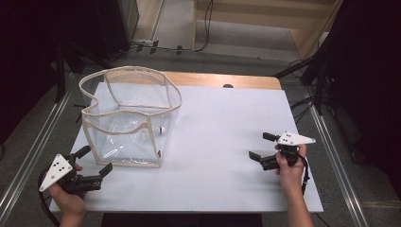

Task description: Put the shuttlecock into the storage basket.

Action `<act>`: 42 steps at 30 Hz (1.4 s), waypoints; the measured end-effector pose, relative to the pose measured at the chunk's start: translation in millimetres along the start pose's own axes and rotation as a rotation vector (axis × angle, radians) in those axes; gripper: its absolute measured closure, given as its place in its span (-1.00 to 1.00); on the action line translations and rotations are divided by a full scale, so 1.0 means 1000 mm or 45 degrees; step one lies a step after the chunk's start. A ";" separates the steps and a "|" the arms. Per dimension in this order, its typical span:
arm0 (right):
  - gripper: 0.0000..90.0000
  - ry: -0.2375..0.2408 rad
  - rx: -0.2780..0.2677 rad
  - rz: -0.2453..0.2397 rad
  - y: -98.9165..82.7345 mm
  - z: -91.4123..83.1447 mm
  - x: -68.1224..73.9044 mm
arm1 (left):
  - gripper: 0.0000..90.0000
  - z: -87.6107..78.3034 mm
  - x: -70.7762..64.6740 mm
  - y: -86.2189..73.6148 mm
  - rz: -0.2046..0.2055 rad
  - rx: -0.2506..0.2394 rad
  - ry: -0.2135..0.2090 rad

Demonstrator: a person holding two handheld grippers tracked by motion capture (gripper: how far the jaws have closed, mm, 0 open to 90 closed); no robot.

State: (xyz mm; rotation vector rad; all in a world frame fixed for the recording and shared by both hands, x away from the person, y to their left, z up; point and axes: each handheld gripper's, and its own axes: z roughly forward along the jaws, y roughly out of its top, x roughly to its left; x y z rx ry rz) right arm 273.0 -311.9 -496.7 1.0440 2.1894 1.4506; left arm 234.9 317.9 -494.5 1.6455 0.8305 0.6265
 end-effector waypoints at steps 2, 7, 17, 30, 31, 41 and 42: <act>-1.00 -0.007 0.002 0.004 -0.003 -0.003 -0.001 | -1.00 0.000 0.000 0.000 0.001 0.001 0.000; -1.00 -0.032 -0.004 0.028 -0.012 -0.012 -0.002 | -1.00 0.000 0.000 0.000 0.000 -0.001 -0.001; -1.00 -0.066 -0.009 0.063 -0.028 -0.026 -0.004 | -1.00 0.000 0.000 0.000 0.003 0.003 0.000; -1.00 -0.131 -0.046 0.094 -0.045 -0.040 -0.003 | -1.00 0.000 0.000 0.000 0.003 -0.001 -0.005; -1.00 -0.134 -0.047 0.092 -0.045 -0.040 -0.003 | -1.00 0.000 0.000 0.000 0.004 0.001 -0.006; -1.00 -0.166 -0.028 0.104 -0.046 -0.037 -0.002 | -1.00 0.000 0.001 0.000 0.002 0.000 -0.008; -1.00 -0.171 -0.016 0.100 -0.046 -0.036 -0.002 | -1.00 0.000 0.001 0.000 0.002 0.000 -0.008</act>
